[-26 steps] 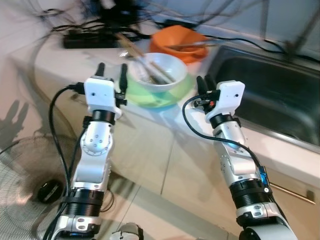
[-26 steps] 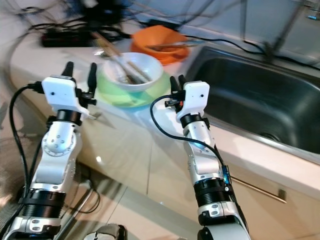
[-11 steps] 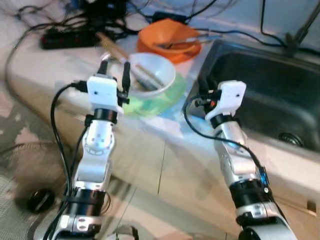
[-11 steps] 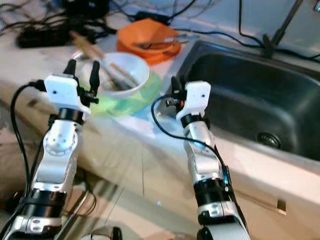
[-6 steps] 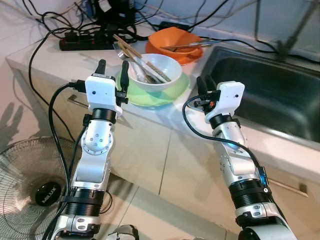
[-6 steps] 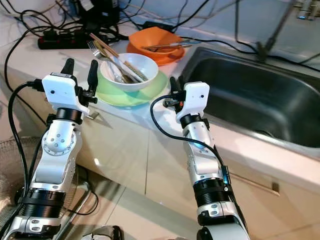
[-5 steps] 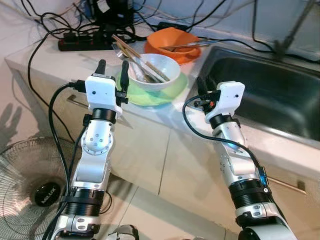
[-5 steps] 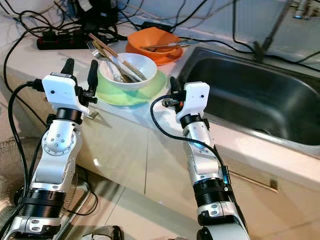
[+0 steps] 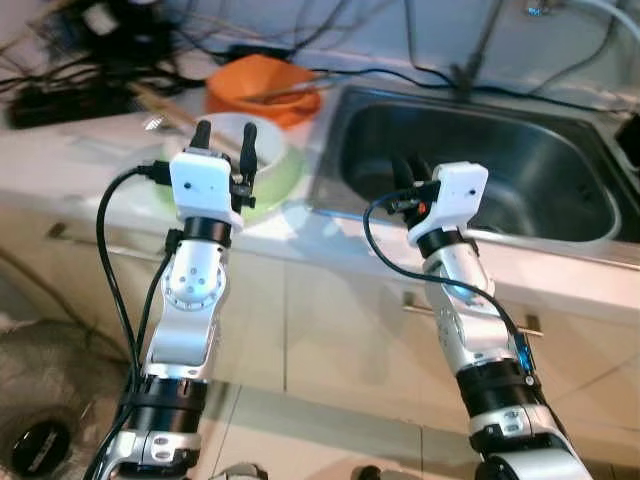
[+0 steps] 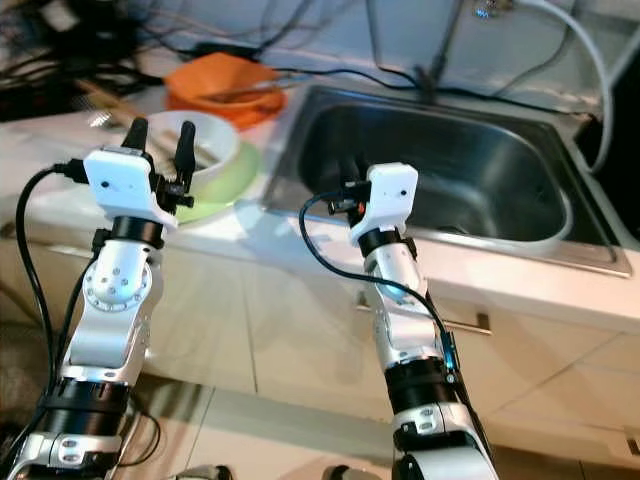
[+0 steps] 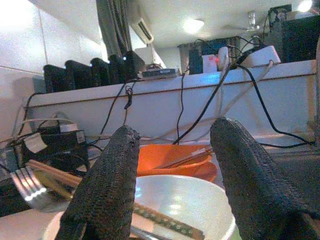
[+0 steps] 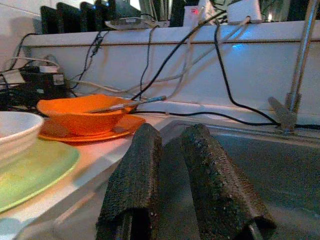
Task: Kitchen organization
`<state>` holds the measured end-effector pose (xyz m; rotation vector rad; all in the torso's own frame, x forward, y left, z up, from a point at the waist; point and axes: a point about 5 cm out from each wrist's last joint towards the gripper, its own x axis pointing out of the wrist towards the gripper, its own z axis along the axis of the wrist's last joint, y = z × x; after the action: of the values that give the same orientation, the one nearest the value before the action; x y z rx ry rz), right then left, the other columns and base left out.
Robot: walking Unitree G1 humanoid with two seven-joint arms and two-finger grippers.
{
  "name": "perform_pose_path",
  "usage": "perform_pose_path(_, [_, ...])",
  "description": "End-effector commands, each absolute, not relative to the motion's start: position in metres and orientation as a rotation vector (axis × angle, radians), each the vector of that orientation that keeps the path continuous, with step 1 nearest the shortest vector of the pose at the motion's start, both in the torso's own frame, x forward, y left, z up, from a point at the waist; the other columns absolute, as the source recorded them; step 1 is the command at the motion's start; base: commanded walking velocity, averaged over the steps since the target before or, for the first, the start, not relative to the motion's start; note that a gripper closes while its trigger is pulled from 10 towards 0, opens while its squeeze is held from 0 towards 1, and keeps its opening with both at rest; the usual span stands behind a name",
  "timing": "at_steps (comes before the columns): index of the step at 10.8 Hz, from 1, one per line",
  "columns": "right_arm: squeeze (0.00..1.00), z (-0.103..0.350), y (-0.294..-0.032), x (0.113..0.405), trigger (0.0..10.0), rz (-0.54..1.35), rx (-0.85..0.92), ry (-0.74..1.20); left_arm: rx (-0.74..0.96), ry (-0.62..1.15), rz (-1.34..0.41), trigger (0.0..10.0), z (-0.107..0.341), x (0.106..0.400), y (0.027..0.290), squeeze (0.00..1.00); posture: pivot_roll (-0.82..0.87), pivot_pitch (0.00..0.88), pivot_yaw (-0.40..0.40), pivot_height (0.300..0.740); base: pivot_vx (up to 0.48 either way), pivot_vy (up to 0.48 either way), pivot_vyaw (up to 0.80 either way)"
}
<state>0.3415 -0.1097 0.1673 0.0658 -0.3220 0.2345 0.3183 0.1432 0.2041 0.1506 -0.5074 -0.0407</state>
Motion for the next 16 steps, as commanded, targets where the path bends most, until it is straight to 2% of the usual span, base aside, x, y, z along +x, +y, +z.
perform_pose_path(1, [0.0, 0.1675, -0.1102, 0.3412, 10.0, 0.237, 0.057, -0.327, 0.155, -0.517, -0.056, 10.0, 0.2079, 0.3182, 0.1402, 0.0, 0.1, 0.097, -0.032, 0.74, 0.281, 0.0, 0.0])
perform_pose_path(3, [0.0, 0.1674, -0.1089, 0.3408, 10.0, 0.242, 0.045, -0.329, 0.155, -0.519, -0.056, 10.0, 0.2083, 0.3181, 0.1402, 0.0, 0.1, 0.097, -0.032, 0.74, 0.285, 0.0, 0.4])
perform_pose_path(16, [0.0, 0.1663, -0.1085, 0.3404, 10.0, 0.245, 0.062, -0.328, 0.151, -0.542, -0.054, 10.0, 0.2126, 0.3165, 0.1402, 0.0, 0.1, 0.1, -0.032, 0.74, 0.31, 0.0, 0.04])
